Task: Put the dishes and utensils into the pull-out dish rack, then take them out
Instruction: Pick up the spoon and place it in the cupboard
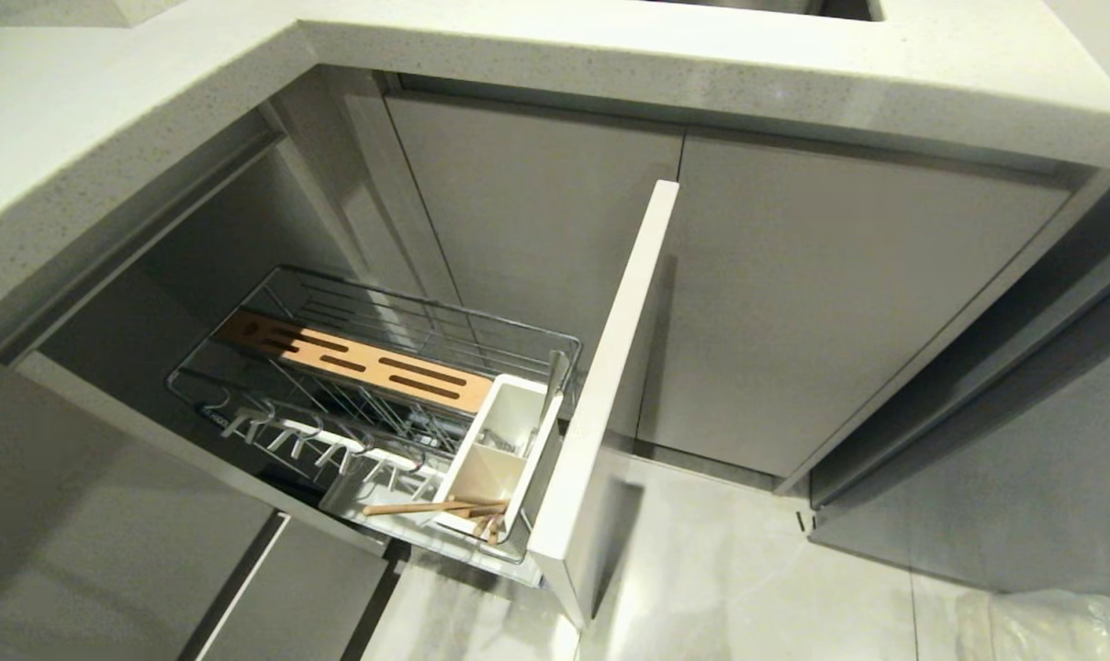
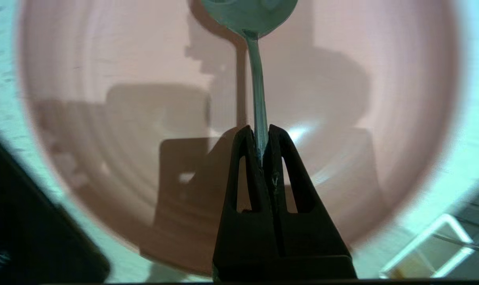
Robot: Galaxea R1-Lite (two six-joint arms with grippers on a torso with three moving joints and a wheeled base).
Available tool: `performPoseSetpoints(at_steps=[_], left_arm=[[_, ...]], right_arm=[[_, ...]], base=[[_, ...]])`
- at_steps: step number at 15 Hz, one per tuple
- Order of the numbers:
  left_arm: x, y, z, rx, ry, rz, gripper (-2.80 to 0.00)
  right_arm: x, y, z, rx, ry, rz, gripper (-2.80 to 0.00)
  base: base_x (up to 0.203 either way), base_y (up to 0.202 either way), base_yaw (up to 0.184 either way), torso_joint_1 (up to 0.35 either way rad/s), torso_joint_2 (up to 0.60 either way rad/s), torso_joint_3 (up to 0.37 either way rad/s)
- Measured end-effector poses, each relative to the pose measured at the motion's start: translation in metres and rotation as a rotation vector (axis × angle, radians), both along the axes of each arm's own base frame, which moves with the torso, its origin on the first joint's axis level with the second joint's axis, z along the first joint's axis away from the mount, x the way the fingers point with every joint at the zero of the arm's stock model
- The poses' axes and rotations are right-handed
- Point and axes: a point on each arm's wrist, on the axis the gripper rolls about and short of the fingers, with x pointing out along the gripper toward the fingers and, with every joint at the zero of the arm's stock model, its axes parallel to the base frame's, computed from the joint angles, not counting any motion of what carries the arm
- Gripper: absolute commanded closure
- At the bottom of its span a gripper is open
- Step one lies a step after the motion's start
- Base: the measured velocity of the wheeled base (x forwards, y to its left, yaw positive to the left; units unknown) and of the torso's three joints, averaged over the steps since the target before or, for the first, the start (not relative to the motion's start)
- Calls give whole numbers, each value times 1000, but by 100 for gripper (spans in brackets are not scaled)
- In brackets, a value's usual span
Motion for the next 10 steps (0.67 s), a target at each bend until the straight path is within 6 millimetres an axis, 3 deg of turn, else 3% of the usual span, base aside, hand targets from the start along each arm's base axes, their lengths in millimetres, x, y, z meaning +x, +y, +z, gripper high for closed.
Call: performPoseSetpoints(at_steps=[5,10], left_arm=[[-6,-43,16,-35,-115,-156,0],[-14,-90,20,-76,-156,-501,0]], right_arm=[[0,0,0,0,0,0,0],[0,0,0,0,0,0,0]], base=[[0,0,0,0,0,0],[0,0,0,0,0,0]])
